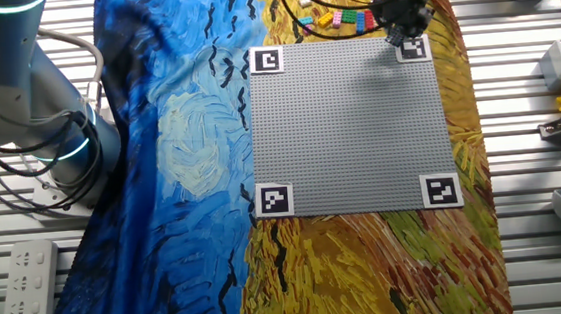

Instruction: Stack small Lego blocks one on top of the other

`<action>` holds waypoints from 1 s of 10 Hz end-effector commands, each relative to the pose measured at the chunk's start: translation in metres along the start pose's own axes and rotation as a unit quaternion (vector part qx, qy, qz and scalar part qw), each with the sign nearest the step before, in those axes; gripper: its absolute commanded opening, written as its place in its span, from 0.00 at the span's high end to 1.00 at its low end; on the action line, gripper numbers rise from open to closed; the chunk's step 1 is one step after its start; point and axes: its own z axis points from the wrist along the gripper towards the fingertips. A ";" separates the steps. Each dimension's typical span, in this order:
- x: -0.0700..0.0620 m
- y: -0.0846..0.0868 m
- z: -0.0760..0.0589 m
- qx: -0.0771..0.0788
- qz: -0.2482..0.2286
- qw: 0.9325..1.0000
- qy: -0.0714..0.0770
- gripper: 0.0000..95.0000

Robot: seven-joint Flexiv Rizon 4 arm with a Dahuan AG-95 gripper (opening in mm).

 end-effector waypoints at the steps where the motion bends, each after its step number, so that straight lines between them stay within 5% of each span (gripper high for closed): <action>1: 0.001 -0.001 -0.001 0.007 0.014 1.000 0.005 1.00; 5: 0.003 -0.002 -0.002 0.015 0.035 0.999 0.009 1.00; 10: 0.041 -0.024 -0.011 0.020 0.017 1.000 0.017 1.00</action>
